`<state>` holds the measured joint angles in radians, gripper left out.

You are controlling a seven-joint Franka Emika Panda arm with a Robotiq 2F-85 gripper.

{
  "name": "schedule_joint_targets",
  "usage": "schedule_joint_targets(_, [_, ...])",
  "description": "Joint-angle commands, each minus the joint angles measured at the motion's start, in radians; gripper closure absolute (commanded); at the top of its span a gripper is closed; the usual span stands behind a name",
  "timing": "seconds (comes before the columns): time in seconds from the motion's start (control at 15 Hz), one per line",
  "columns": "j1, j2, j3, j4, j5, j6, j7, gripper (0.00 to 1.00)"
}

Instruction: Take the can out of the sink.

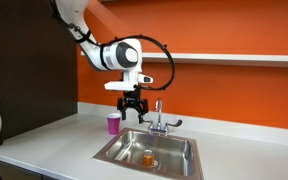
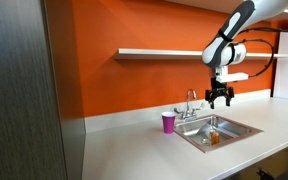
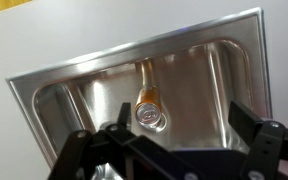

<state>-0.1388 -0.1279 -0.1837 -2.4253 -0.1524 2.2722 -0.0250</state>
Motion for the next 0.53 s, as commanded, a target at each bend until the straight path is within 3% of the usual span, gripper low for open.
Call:
schedule_joint_targets(0.0, [-0.021,0.093,-0.009,0.033,0.022,0.084,-0.014,0.0])
schedule_joint_targets(0.47, [-0.028,0.227,-0.018,0.026,0.071,0.26,-0.034,0.0])
